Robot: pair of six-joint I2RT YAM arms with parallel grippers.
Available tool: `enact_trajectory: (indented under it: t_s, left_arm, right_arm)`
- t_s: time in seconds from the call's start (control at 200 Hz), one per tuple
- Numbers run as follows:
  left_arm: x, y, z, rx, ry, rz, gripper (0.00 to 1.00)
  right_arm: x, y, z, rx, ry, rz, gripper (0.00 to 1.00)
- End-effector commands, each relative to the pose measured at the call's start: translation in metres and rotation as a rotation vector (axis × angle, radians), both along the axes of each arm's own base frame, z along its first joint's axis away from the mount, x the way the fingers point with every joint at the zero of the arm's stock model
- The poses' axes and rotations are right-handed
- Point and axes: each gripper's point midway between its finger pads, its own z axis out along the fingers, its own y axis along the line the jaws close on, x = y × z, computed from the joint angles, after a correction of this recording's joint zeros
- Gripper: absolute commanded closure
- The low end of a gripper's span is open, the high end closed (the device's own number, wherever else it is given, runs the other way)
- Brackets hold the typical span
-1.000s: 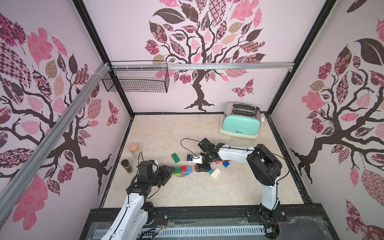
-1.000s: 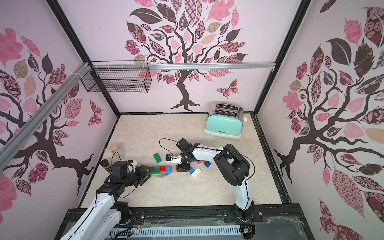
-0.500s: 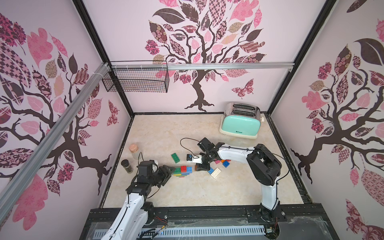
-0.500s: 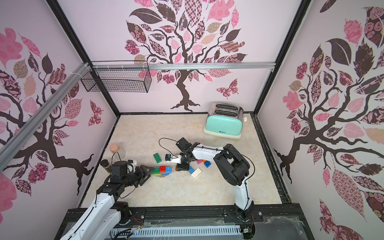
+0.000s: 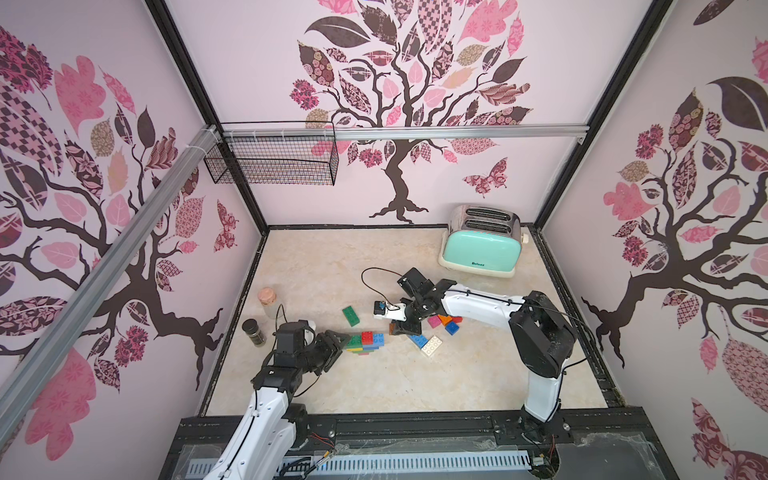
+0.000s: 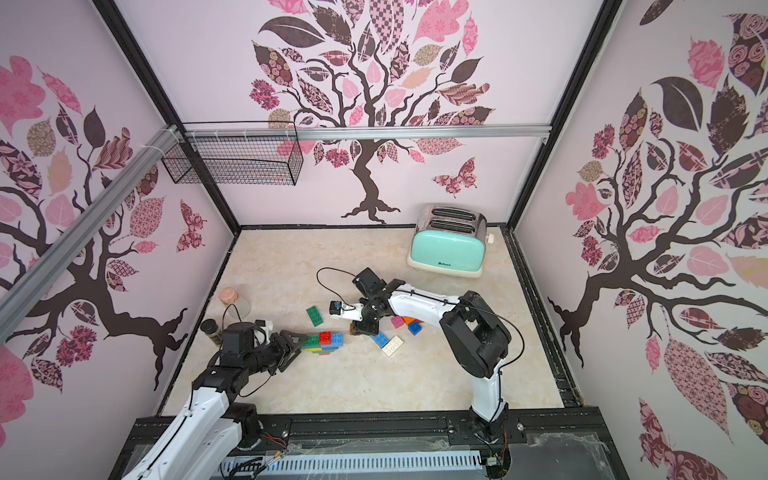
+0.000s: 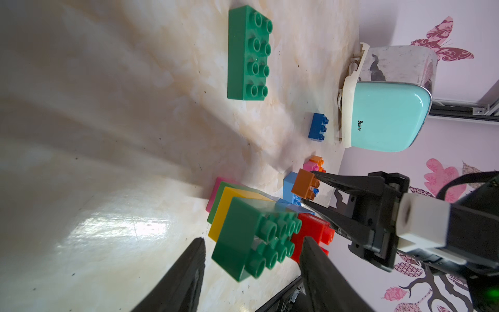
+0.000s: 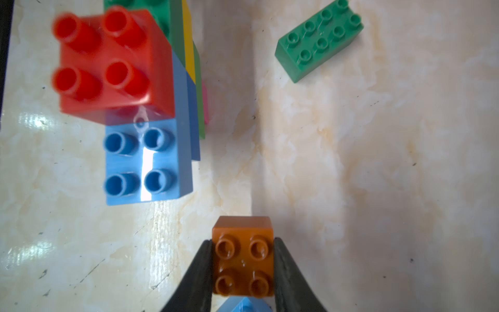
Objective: Assemble a heart with lego
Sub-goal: Pick up the lego brick from the center of the board, then assemble the lego brick with the lego brick.
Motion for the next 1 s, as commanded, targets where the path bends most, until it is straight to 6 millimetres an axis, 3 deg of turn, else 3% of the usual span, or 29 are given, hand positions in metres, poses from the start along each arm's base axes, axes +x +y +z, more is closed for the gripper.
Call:
enact_trajectory:
  t_s: [0.0,0.2,0.445,0.715,0.995]
  left_arm:
    - [0.005,0.003,0.011,0.016,-0.028,0.008,0.41]
    - [0.004,0.011,0.017,0.059,-0.028,0.034,0.41]
    - [0.007,0.017,0.010,0.022,-0.010,0.078,0.44]
    - [0.013,0.017,0.016,-0.049,-0.035,0.068,0.45]
    - [0.014,0.017,0.013,-0.049,-0.034,0.073,0.45]
  right_arm:
    - [0.009,0.004,0.039,0.056,-0.070,-0.008,0.70]
    - [0.008,0.017,0.081,0.130,-0.121,0.023,0.70]
    - [-0.024,0.064,0.109,0.202,-0.152,0.142,0.69]
    - [-0.046,0.102,0.107,0.226,-0.099,0.171,0.69]
    - [-0.051,0.111,0.081,0.158,-0.074,0.157,0.69]
